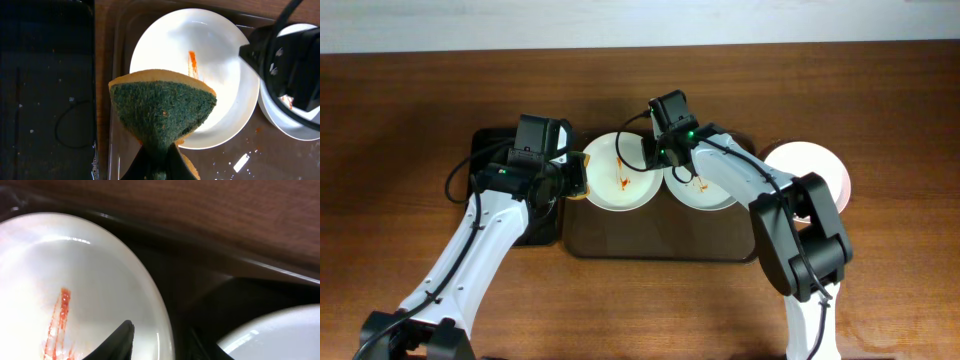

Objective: Clean dirty plates on tray and stack at the side
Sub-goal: 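Scrub the held left plate with the sponge in the left gripper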

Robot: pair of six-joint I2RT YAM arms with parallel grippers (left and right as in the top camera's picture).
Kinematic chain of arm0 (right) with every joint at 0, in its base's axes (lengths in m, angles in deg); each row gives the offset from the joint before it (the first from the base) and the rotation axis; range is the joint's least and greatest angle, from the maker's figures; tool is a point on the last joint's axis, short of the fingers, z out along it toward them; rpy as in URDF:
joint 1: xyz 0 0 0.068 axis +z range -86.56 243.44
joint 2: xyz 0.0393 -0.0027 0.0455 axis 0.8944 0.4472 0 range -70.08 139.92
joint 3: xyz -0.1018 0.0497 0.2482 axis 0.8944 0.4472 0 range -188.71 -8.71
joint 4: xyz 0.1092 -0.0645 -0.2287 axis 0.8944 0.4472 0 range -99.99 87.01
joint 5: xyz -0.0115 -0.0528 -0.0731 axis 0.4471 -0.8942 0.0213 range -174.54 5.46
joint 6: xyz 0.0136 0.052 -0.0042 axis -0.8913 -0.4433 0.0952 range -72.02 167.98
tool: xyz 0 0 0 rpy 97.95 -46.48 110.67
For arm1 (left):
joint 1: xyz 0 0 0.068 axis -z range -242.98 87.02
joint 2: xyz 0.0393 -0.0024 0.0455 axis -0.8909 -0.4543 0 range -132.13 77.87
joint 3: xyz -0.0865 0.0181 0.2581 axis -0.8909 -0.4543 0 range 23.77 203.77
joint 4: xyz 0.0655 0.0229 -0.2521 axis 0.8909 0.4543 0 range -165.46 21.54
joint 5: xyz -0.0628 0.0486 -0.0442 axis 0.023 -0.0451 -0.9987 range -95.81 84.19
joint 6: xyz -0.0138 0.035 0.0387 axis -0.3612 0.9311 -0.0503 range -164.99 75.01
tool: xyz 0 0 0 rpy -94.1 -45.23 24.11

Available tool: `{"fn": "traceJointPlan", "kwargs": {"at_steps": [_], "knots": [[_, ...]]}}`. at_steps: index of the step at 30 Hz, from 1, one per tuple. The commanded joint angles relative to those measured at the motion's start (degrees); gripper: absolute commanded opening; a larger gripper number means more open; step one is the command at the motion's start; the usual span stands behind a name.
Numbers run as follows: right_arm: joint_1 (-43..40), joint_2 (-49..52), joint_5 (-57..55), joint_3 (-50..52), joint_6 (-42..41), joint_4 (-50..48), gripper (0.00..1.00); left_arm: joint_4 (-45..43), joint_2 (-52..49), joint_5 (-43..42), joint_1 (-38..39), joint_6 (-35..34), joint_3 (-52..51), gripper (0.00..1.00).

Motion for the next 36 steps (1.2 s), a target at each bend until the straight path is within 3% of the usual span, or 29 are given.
{"fn": "traceJointPlan", "kwargs": {"at_steps": [1,2,8,12,15,19,22,27,36], "knots": [[0.26,0.55,1.84,-0.63,0.55,2.21,0.36,-0.07,0.07,0.22,-0.24,1.07,0.0,0.0],[0.26,0.55,1.86,-0.63,0.52,3.45,0.36,-0.09,0.07,0.22,-0.24,1.07,0.0,0.0],[0.28,0.55,10.29,-0.66,0.52,13.86,0.09,-0.15,0.07,0.22,-0.24,1.07,0.0,0.0],[0.28,0.52,13.66,-0.66,-0.28,16.74,0.04,-0.13,0.07,0.2,-0.24,1.07,0.0,0.0],[0.28,0.52,13.66,-0.66,-1.01,18.23,0.04,-0.26,-0.76,-0.72,-0.22,0.04,-0.42,0.0],[0.26,0.52,13.62,-0.66,-0.98,18.18,0.04,-1.53,-4.15,-9.05,-0.24,-2.99,-2.4,0.0],[0.26,0.52,13.44,-0.66,-0.98,18.18,0.04,-4.15,-10.56,-22.45,-0.24,-5.46,-2.71,0.0],[0.26,0.52,13.44,-0.66,-0.98,18.18,0.04,-9.4,-18.75,-33.57,-0.24,-7.61,-2.71,0.0],[0.26,0.52,13.44,-0.66,-0.96,18.18,0.04,-14.27,-22.86,-38.49,0.48,-10.36,-2.71,0.0]]}}
